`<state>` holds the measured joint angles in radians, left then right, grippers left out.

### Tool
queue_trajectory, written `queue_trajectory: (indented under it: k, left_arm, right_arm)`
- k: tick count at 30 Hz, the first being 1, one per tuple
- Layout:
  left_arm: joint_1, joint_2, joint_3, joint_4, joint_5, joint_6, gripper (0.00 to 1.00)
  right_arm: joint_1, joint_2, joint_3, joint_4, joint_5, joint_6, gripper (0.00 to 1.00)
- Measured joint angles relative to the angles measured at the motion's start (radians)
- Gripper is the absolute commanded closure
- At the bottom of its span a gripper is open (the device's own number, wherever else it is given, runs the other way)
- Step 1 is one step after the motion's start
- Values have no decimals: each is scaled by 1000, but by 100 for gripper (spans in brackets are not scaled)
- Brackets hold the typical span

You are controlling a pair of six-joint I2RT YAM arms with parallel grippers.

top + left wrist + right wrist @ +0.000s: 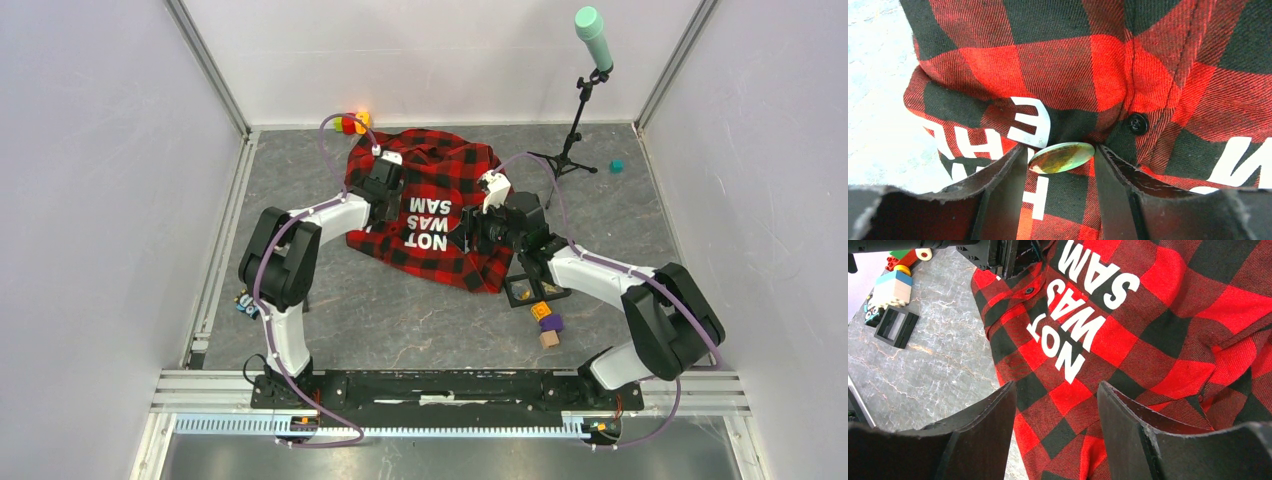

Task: Remove the brooch from the garment
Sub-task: Remove the brooch from the clothes.

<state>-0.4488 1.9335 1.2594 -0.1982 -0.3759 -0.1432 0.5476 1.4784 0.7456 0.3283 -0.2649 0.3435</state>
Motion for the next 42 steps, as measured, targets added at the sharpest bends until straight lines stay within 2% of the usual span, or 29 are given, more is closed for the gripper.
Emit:
queue_trajectory:
  k: [4, 13, 17, 23, 30, 33, 36, 42]
  left_arm:
    - [-3, 0, -1, 8, -19, 0, 49]
    - [-4, -1, -4, 10, -33, 0, 53]
    - [-3, -30, -7, -18, 31, 0, 55]
    - [11, -254, -47, -108, 303, -19, 57]
    - [31, -541, -56, -165, 646, -141, 58]
    - [75, -587, -58, -158, 845, -210, 61]
    - [150, -604, -103, -70, 1081, -323, 61]
    - [186, -614, -190, 25, 1309, -467, 60]
  right_arm:
    - [-1, 3, 0, 0, -5, 1, 35]
    - [-4, 9, 0, 0, -20, 9, 35]
    - [-5, 9, 0, 0, -33, 8, 35]
    - [-6, -14, 0, 28, -123, -2, 35]
    - [-6, -106, -6, 211, -334, -92, 39]
    - [-6, -119, -6, 276, -415, -163, 37]
    - [-6, -131, -12, 337, -490, -230, 36]
    - [13, -163, -20, 431, -573, -327, 36]
